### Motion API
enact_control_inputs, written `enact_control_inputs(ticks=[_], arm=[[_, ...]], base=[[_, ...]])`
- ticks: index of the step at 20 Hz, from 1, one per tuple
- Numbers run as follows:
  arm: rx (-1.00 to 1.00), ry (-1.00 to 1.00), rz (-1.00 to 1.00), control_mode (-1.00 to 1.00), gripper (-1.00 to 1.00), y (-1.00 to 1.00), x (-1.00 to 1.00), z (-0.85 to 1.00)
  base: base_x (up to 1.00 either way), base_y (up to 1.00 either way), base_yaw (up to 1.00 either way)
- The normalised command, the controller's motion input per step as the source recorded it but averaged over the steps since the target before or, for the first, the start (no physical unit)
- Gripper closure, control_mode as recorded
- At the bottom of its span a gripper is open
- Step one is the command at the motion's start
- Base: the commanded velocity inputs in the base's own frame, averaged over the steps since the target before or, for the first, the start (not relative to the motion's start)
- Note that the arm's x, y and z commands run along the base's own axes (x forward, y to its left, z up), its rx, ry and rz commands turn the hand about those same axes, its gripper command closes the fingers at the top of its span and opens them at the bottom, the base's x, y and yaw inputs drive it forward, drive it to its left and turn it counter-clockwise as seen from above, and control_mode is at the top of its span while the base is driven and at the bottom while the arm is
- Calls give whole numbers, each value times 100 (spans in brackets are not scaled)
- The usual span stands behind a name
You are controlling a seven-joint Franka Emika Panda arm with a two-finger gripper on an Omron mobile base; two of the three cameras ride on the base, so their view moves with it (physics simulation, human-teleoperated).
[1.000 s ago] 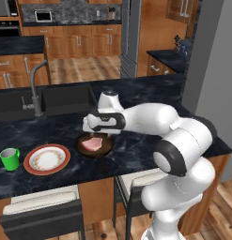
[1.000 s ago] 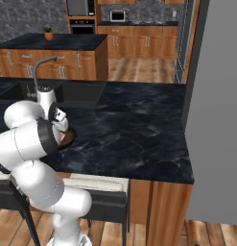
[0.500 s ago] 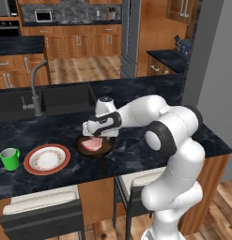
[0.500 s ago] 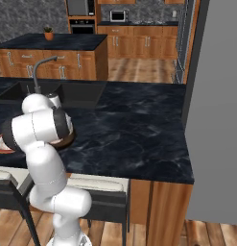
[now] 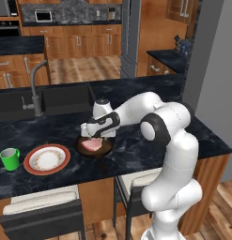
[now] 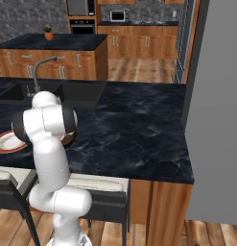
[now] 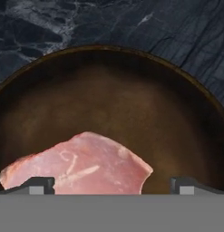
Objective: Pick up the pan with the steak in it and place it on the dining table. Then place the steak on the plate.
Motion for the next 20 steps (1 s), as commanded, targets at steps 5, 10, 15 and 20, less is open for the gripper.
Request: enact_control_inputs(ticks=[5, 10, 15, 20], arm=[[0, 1, 0, -100, -100, 1, 4, -9], [0, 1, 0, -100, -100, 0, 1, -26], [0, 0, -1, -100, -100, 0, 1, -24], [0, 0, -2, -100, -100, 0, 9, -19]], base=[[0, 0, 0], [0, 0, 0], [0, 0, 0], [0, 0, 0]])
